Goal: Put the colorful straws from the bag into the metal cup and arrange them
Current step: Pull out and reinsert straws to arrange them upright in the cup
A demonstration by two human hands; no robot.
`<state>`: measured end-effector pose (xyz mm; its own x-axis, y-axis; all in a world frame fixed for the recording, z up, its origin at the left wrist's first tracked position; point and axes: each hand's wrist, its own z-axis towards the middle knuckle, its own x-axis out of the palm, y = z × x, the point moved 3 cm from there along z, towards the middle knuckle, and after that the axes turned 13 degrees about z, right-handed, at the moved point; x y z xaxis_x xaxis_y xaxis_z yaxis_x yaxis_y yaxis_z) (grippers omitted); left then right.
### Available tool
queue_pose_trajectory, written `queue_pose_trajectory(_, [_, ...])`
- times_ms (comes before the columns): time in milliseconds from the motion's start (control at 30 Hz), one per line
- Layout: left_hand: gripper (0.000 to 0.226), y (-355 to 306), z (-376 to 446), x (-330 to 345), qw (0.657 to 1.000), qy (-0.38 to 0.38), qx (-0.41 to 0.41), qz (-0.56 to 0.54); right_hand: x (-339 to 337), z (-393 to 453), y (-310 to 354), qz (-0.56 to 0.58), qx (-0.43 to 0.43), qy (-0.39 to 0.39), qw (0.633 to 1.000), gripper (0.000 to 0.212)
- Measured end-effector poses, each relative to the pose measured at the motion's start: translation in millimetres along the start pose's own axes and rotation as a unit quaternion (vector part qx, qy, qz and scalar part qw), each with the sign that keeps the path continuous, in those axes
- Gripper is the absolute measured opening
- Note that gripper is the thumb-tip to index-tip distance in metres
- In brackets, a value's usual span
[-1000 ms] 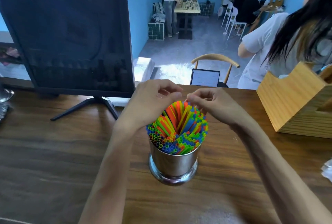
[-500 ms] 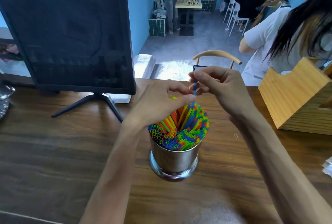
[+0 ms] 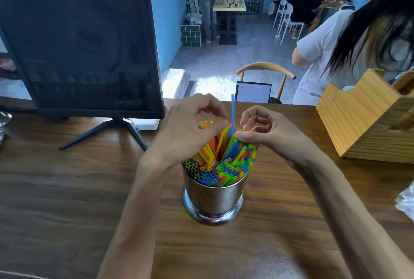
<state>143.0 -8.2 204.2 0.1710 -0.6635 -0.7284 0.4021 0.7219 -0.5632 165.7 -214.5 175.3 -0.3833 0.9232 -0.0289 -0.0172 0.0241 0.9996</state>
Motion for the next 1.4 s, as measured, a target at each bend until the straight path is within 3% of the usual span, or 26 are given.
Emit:
queue_pose_trajectory(167, [0.03, -9.5, -9.7, 9.3, 0.988, 0.148, 0.022, 0.034, 9.9, 5.4, -15.7, 0.193, 0.059, 0.013, 0.979, 0.022])
queue_pose_trajectory(267, [0.031, -8.2, -12.5, 12.9, 0.989, 0.133, 0.014, 0.056, 11.1, 5.6, -22.6, 0.25, 0.079, 0.005, 0.965, 0.021])
queue_pose_trajectory(567, [0.014, -8.2, -16.5, 14.4, 0.998, 0.034, 0.001, 0.043, 3.3, -5.3, -27.0, 0.23, 0.069, -0.045, 0.97, 0.025])
queue_pose_trajectory(833, [0.014, -6.0, -22.2, 13.4, 0.999, 0.02, -0.017, 0.023, 1.3, -0.9, -28.6, 0.218, 0.052, -0.071, 0.972, 0.017])
queue_pose_trajectory(933, [0.014, -5.2, -21.9, 15.5, 1.0, 0.022, -0.013, 0.012, 5.0, 0.9, -30.9, 0.225, 0.055, -0.071, 0.97, 0.04])
queue_pose_trajectory(967, [0.014, -5.0, -21.2, 16.1, 1.0, 0.023, -0.009, 0.016, 7.0, 2.1, -31.5, 0.216, 0.057, -0.072, 0.972, 0.037])
queue_pose_trajectory(1033, [0.018, -4.7, -20.1, 17.4, 0.999, 0.023, 0.001, 0.038, 8.8, 4.3, -34.0, 0.215, 0.059, -0.069, 0.972, 0.01])
queue_pose_trajectory(1100, [0.031, -4.5, -20.0, 17.3, 0.998, 0.015, 0.009, 0.062, 7.8, 7.3, -36.5, 0.203, 0.058, -0.072, 0.975, 0.016])
queue_pose_trajectory(1233, [0.065, -6.7, -21.2, 17.0, 0.995, 0.023, 0.02, 0.1, 7.0, 12.2, -24.7, 0.096, -0.035, -0.113, 0.988, 0.021])
queue_pose_trajectory(1333, [0.059, -5.3, -22.5, 18.7, 0.99, 0.061, -0.016, 0.129, 13.7, 14.6, -4.1, 0.049, -0.168, -0.091, 0.98, 0.038])
queue_pose_trajectory(1400, [0.049, -3.1, -23.3, 17.0, 0.99, 0.059, -0.028, 0.126, 18.5, 13.1, 3.5, 0.001, -0.212, -0.055, 0.976, 0.044])
